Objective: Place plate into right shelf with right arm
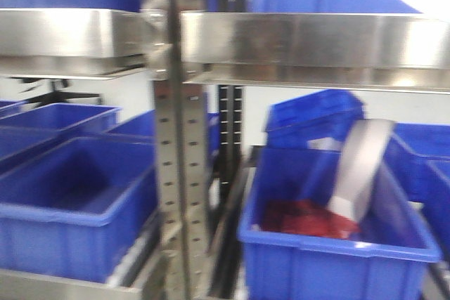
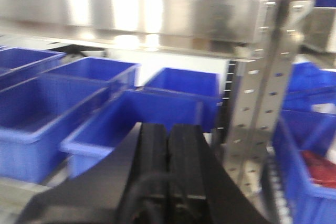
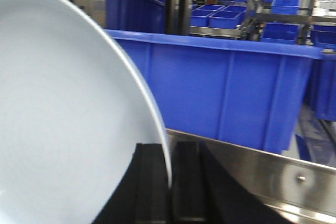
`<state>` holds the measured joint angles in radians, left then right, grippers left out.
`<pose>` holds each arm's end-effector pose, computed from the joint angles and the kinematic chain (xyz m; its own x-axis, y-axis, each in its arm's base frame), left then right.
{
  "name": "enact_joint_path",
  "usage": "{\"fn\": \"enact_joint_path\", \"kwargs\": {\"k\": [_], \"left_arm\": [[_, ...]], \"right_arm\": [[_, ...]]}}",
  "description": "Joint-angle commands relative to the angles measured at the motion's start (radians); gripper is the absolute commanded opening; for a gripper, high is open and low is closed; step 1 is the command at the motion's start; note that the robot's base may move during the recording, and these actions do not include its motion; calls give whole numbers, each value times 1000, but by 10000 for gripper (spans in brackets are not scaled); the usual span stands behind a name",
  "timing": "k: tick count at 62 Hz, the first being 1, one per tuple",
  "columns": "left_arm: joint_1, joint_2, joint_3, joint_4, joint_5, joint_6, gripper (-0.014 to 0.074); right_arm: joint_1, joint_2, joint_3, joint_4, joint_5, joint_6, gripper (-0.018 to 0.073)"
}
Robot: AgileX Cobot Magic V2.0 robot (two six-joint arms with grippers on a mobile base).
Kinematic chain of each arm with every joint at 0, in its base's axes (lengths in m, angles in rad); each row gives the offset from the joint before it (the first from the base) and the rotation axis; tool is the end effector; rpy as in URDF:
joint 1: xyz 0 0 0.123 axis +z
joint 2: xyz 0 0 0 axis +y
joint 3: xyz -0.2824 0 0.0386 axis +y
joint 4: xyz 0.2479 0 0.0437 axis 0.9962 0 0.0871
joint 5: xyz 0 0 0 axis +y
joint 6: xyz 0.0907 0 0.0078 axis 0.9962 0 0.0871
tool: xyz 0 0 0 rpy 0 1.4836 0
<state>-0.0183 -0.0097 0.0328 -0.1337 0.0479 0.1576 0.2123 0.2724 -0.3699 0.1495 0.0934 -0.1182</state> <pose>0.0571 -0.0016 0.1982 0.0172 0.0237 -0.9996 0.0243 0.9994 0.0242 0.0696 0.0163 0.3120 0.0832 0.0493 -0.9953 -0.2269 0.9735 0.0292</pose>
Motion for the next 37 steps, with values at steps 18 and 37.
{"fn": "enact_joint_path", "kwargs": {"k": [18,37], "left_arm": [[-2,-10,10,-8,-90,-7,-128],[-2,-10,10,-8,-90,-7,-128]], "right_arm": [[-7,5,-31,4,-102,-4,48],[-7,5,-31,4,-102,-4,48]]}}
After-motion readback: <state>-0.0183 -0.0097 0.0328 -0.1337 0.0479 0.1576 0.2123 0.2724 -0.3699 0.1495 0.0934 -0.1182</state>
